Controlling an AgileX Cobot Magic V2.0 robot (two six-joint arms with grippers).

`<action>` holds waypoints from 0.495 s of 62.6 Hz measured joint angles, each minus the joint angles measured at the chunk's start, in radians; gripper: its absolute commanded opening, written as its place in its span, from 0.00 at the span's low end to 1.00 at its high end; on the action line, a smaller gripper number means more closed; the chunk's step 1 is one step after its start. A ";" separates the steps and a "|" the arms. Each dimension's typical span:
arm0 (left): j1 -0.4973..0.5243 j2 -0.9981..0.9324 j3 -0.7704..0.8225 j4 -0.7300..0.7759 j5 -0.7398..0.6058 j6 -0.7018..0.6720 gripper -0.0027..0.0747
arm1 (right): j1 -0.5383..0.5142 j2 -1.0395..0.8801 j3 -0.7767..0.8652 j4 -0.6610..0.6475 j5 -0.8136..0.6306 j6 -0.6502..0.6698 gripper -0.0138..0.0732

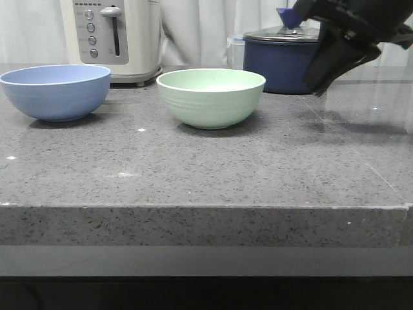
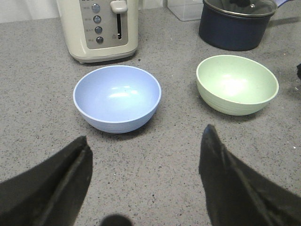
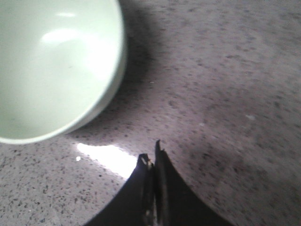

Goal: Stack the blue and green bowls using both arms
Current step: 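Release the green bowl and raise the right gripper beside it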

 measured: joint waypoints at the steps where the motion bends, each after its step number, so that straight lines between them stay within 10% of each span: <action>1: 0.000 0.000 0.000 0.000 0.000 0.000 0.65 | 0.000 0.000 0.002 0.014 -0.003 -0.021 0.09; 31: 0.000 0.000 0.000 0.000 0.000 0.000 0.65 | 0.002 0.068 0.011 0.268 -0.042 -0.299 0.09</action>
